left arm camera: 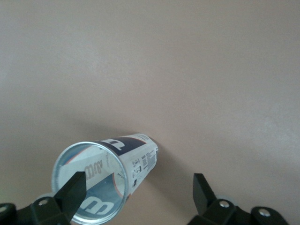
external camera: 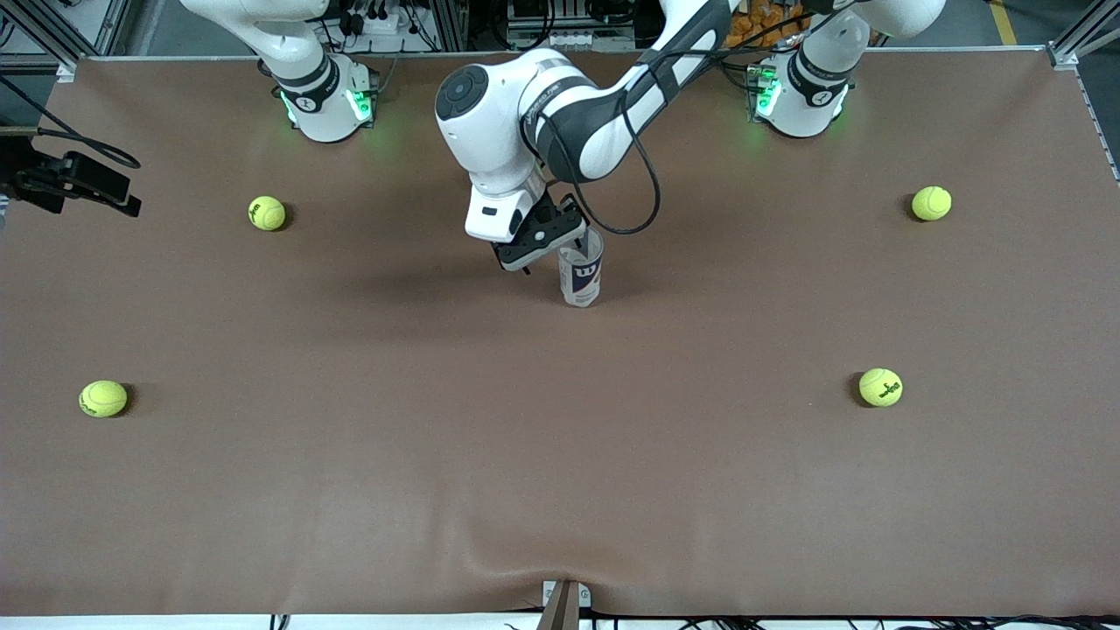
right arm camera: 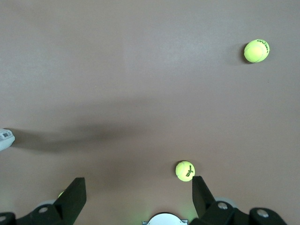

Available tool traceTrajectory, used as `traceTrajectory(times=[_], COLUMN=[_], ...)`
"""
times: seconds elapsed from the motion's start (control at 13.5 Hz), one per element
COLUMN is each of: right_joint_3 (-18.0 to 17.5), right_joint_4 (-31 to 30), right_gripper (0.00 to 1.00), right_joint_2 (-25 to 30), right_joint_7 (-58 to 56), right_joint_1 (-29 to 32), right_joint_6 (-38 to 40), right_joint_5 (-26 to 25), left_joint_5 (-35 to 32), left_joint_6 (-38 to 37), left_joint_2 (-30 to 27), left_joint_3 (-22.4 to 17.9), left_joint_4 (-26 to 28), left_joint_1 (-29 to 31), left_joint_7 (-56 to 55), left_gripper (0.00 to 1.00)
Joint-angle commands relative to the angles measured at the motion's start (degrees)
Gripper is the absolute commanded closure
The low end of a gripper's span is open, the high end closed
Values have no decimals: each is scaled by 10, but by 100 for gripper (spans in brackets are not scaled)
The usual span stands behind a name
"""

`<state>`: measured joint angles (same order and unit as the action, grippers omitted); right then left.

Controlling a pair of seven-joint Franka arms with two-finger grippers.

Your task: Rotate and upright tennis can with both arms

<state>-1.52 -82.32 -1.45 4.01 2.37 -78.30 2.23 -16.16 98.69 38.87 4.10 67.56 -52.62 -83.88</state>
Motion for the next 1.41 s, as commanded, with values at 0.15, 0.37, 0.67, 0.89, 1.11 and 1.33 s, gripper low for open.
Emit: traceTrajectory(times=[0.15,0.37,0.67,0.89,1.11,1.33], right_joint_3=[2,1,4,4,4,4], right_joint_4=[3,6,19,19,19,19], right_gripper=[0,0,0,0,0,0], right_joint_2=[4,6,7,7,6,6], right_joint_7=[-3,-7,-6,-8,-5,-5], right_joint_1=[-1,-3,4,8,8,8], right_joint_6=[1,3,3,4,3,3], right_joint_5=[1,-16,-31,-25,-24,-24], left_joint_5=[12,32,55,64,82,78], left_joint_6=[-32,-33,-33,-33,-33,-44], left_joint_2=[-44,-72,-91,-100,-116,-124], left_joint_3=[0,0,0,2,49,176], left_joint_4=[0,0,0,0,1,2], left_joint_1=[59,116,184,232,324,474], left_joint_7=[89,166,252,331,403,453], left_gripper=[0,0,0,0,0,0])
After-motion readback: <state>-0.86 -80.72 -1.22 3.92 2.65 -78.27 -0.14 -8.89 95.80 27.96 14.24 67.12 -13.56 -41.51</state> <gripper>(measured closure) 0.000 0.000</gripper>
